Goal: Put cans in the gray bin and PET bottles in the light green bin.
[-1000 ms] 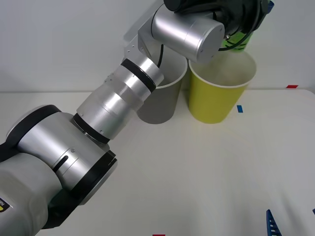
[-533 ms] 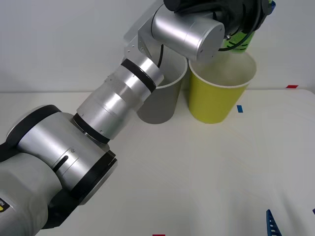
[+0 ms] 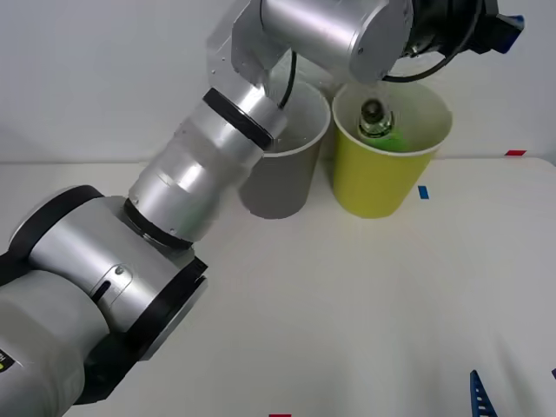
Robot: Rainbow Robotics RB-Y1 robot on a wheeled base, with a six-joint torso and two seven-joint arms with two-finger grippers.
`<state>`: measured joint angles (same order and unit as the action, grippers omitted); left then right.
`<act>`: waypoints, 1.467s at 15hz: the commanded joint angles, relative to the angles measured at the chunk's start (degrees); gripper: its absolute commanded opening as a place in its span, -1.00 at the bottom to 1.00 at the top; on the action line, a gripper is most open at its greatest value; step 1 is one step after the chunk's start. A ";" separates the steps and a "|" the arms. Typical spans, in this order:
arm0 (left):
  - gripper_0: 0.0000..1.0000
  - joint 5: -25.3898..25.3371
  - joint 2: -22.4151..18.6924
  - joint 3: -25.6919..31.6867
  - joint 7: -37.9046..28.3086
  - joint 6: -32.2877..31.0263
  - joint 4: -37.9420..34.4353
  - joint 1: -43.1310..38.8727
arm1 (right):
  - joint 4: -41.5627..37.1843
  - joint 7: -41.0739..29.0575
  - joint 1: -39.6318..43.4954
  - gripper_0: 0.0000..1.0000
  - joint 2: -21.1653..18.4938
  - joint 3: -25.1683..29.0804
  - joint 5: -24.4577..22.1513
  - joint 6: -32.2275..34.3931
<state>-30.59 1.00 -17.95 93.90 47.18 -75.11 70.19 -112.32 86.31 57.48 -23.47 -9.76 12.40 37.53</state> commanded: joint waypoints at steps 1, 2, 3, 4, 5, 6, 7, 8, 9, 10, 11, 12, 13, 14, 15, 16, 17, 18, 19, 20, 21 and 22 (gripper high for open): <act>1.00 1.23 -0.65 3.01 0.23 11.71 -14.36 -3.22 | 0.00 0.00 0.00 1.00 0.00 0.00 0.00 0.00; 1.00 1.85 -1.44 3.10 0.41 11.71 -19.10 -7.26 | 0.00 0.00 0.00 1.00 0.00 0.00 0.00 0.00; 1.00 2.90 -2.23 3.10 0.49 11.71 -23.41 -11.13 | 0.00 0.00 0.00 1.00 0.00 0.00 0.00 0.00; 1.00 3.34 -4.17 3.18 0.58 12.24 -28.16 -15.44 | 0.00 0.00 0.00 1.00 0.00 0.00 0.00 0.00; 1.00 3.34 -5.75 3.36 0.49 12.24 -30.97 -18.16 | 0.00 0.00 0.00 1.00 0.00 0.00 0.00 0.00; 1.00 3.25 -8.65 3.89 0.49 12.24 -35.63 -22.29 | 0.00 0.00 0.00 1.00 0.00 0.00 0.00 0.00; 1.00 3.25 -11.37 4.68 0.32 12.24 -39.50 -25.63 | 0.00 0.00 0.00 1.00 0.00 0.00 0.00 0.00; 1.00 3.25 -13.04 5.65 0.23 12.24 -41.87 -27.92 | 0.00 0.00 0.00 1.00 0.00 0.00 0.00 0.00; 1.00 3.08 -15.06 7.49 0.23 12.24 -44.68 -30.91 | 0.00 0.00 0.00 1.00 0.00 0.00 0.00 0.00; 1.00 2.90 -16.65 9.42 0.32 12.24 -47.23 -33.81 | 0.00 0.00 0.00 1.00 0.00 0.00 0.00 0.00; 1.00 2.90 -17.53 11.01 0.41 12.24 -49.16 -36.35 | 0.00 0.00 0.00 1.00 0.00 0.00 0.00 0.00; 1.00 3.17 -18.40 13.03 0.67 12.24 -51.54 -40.05 | 0.00 0.00 0.00 1.00 0.00 0.00 0.00 0.00; 1.00 3.43 -18.76 14.52 0.84 12.24 -53.82 -43.56 | 0.00 0.00 0.00 1.00 0.00 0.00 0.00 0.00; 1.00 3.61 -18.76 15.84 1.02 12.24 -56.19 -46.64 | 0.00 0.00 0.00 1.00 0.00 0.00 0.00 0.00; 1.00 4.84 -18.84 16.98 1.02 11.62 -59.18 -50.68 | 0.00 0.00 0.00 1.00 0.00 0.00 0.00 0.00; 1.00 5.54 -18.93 18.30 1.02 11.53 -62.00 -54.46 | 0.00 0.00 0.00 1.00 0.00 0.00 0.00 0.00; 1.00 5.98 -19.20 19.27 1.02 11.53 -64.54 -58.68 | 0.00 0.00 0.00 1.00 0.00 0.00 0.00 0.00; 1.00 6.77 -19.46 19.53 0.93 11.18 -66.74 -61.93 | 0.00 0.00 0.00 1.00 0.00 0.00 0.00 0.00; 1.00 8.26 -19.46 19.53 1.02 11.01 -69.11 -65.80 | 0.00 0.00 0.00 1.00 0.00 0.00 0.00 0.00; 1.00 8.70 -19.46 19.53 1.02 10.74 -71.14 -69.49 | 0.00 0.00 0.00 1.00 0.00 0.00 0.00 0.00; 1.00 9.06 -19.46 19.44 1.02 10.74 -72.63 -72.21 | 0.00 0.00 0.00 1.00 0.00 0.00 0.00 0.00; 1.00 9.23 -19.63 19.53 1.02 10.66 -74.04 -74.76 | 0.00 0.00 0.00 1.00 0.00 0.00 0.00 0.00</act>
<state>-21.97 -18.46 1.47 94.91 58.04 -147.15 -1.78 -112.33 86.31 57.48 -23.47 -9.76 12.39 37.53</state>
